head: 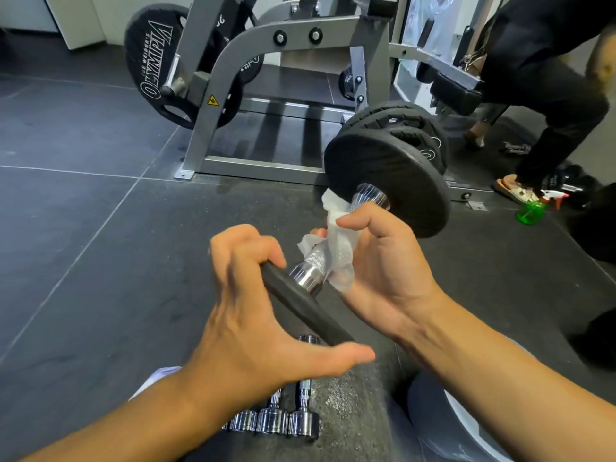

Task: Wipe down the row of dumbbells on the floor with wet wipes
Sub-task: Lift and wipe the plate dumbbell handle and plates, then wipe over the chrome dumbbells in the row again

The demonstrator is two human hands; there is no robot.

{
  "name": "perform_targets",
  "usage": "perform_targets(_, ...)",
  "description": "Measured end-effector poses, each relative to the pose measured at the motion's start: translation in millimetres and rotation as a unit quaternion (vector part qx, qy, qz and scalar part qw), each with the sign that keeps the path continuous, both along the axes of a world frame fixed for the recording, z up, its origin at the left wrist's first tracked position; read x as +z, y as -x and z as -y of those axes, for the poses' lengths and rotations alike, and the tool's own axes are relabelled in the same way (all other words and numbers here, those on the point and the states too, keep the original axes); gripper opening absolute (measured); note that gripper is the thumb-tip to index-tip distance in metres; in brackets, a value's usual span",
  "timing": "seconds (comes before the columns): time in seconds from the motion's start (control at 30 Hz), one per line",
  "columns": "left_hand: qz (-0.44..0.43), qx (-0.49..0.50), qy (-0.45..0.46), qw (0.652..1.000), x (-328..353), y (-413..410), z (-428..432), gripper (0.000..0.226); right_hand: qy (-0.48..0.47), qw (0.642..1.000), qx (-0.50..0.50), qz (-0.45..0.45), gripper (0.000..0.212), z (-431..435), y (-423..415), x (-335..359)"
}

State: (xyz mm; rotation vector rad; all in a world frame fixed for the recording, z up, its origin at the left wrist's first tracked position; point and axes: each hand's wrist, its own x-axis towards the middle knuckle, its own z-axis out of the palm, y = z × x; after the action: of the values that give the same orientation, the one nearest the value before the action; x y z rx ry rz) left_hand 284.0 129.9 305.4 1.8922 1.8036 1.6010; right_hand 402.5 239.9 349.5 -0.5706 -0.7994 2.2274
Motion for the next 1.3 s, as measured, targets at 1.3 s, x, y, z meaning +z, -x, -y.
perform_targets(1.3, -0.002, -0.110, 0.577, 0.809, -278.4, 33.5, -53.1, 0.016, -0.001, 0.798, 0.075, 0.597, 0.018, -46.9, -99.9, -349.4)
